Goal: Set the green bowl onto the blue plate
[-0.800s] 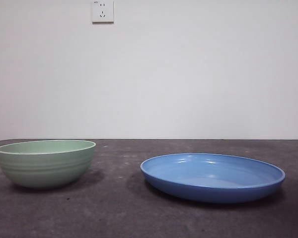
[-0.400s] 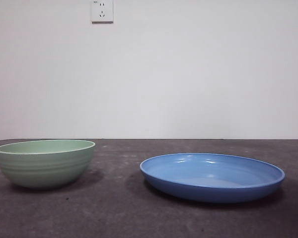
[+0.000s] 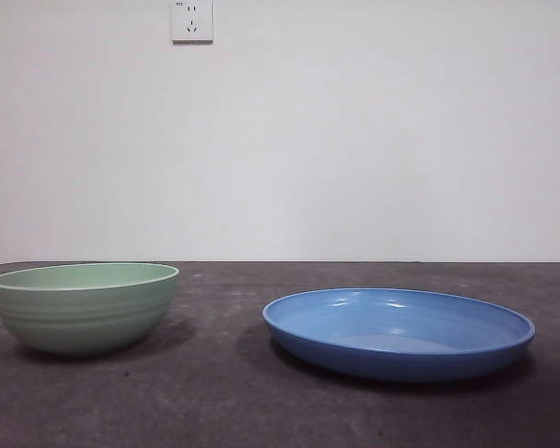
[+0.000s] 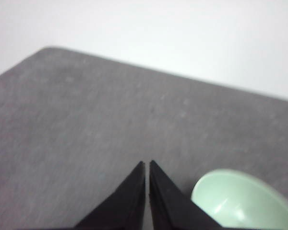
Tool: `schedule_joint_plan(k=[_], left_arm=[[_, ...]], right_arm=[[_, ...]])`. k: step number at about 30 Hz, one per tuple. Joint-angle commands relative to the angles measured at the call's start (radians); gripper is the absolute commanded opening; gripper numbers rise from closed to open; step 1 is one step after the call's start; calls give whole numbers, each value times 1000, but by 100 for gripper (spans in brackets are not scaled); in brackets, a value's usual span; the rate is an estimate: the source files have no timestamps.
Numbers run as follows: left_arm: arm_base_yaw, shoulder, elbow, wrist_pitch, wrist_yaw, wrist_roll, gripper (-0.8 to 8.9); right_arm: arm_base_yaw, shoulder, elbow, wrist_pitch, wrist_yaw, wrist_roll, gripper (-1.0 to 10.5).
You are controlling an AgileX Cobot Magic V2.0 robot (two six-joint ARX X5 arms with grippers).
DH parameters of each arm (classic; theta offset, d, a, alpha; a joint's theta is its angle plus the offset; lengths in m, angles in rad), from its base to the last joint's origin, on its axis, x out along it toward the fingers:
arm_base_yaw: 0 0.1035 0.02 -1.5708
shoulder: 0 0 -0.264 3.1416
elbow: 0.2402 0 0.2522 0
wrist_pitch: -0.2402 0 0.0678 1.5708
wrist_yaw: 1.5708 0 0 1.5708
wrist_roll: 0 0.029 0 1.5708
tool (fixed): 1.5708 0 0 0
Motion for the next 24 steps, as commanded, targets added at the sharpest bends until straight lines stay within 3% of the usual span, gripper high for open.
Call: schedule_joint_plan(k=[1,10,18,21,24], left_arm=[[-11,58,71,10,24,-40,15],[-60,353,389,-60,179,-42,15],[-105,572,716,-347,334,-39,15],[-120,628,811,-461,372,1,15],[-132,668,888,-554,398,47,15]], right_arm=[[0,35,86,-44,-35,58,11],[0,219,359,-255,-204,56,11],[0,411,539,-407,-474,-6,11],[0,466,589,-436,-578,-19,11],[10,505,630,-439,-626,-36,11]])
